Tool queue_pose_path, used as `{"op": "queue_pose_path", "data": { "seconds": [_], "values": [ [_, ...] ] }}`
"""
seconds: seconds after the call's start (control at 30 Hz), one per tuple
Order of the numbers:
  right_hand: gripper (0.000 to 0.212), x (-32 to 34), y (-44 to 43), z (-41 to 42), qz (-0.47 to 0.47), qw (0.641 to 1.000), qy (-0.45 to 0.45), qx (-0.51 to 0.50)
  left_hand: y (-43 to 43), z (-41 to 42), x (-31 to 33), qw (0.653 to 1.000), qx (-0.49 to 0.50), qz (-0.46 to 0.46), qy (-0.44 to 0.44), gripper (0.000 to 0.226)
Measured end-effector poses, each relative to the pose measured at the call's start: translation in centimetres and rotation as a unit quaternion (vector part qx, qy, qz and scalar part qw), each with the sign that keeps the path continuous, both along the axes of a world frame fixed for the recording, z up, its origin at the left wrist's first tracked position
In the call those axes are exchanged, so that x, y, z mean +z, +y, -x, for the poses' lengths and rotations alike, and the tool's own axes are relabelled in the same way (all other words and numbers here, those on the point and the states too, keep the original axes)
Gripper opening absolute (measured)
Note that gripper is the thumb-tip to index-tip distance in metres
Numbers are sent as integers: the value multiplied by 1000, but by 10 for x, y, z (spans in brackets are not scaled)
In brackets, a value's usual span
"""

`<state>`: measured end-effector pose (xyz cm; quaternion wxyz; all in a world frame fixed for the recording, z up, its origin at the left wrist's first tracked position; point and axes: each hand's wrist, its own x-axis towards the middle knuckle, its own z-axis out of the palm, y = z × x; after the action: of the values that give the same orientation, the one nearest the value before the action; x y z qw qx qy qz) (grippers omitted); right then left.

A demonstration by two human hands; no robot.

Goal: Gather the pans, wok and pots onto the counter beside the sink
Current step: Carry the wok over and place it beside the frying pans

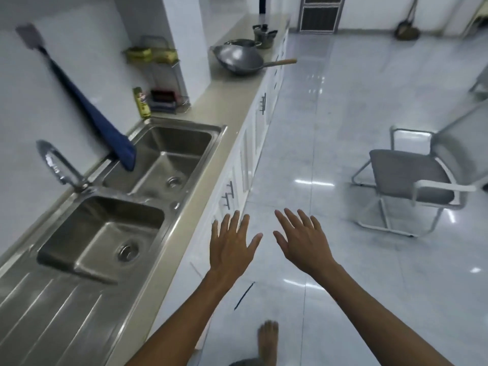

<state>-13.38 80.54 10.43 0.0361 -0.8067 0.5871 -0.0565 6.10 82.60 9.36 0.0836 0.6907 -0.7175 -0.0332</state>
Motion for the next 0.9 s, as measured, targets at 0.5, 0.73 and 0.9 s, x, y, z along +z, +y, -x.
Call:
{"op": "queue_pose_path", "data": {
  "seconds": [0.5,0.73,0.9],
  "values": [
    [61,4,-379,104,25,1000,-7,2,-378,107,3,999,23,18,-17,78],
    [60,9,-582,164,-3,999,-30,17,-565,166,7,997,73,-22,7,81],
    [59,19,-710,190,-7,998,-50,35,-680,200,16,992,108,-24,68,79]
  ]
}}
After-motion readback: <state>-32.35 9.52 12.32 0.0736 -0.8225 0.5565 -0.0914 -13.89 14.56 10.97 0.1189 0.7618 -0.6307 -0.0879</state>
